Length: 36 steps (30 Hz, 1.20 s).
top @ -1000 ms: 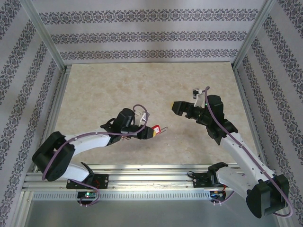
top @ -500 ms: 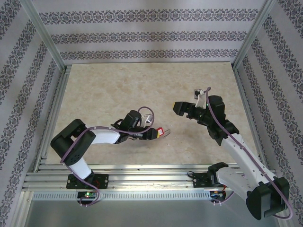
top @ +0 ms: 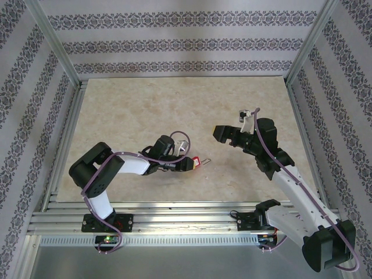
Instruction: Unlock with the key
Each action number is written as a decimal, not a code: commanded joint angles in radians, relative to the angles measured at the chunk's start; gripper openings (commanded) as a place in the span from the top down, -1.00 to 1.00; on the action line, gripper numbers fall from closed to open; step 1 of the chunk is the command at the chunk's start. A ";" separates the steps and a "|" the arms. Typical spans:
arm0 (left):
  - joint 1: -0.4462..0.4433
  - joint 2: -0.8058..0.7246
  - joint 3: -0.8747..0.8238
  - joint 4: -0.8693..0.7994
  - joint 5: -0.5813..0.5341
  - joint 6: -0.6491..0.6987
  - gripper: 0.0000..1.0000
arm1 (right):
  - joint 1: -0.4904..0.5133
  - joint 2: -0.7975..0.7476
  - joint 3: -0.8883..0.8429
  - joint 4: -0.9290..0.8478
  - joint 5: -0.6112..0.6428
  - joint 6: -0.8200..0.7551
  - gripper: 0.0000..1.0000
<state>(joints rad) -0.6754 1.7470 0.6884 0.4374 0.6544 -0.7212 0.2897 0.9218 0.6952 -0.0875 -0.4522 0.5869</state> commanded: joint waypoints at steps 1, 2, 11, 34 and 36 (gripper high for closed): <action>0.019 0.002 -0.020 0.063 0.010 -0.016 -0.07 | -0.011 -0.024 -0.017 -0.004 0.008 -0.023 -0.77; 0.024 -0.003 -0.027 0.068 0.010 -0.019 -0.11 | -0.011 -0.027 -0.017 -0.002 0.007 -0.022 -0.78; 0.074 -0.097 -0.079 0.055 -0.033 -0.040 -0.72 | -0.012 -0.023 -0.010 -0.002 0.001 -0.013 -0.78; -0.053 -0.022 0.510 -1.060 -0.179 0.559 -0.25 | -0.010 -0.221 -0.037 -0.382 0.063 -0.074 -0.82; -0.081 0.026 0.554 -1.099 -0.205 0.585 -0.25 | -0.010 -0.236 -0.037 -0.403 0.068 -0.077 -0.82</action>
<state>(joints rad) -0.7155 1.7298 1.1873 -0.4946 0.4847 -0.2356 0.2897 0.7067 0.6460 -0.4175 -0.4068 0.5381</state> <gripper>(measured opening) 0.625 0.909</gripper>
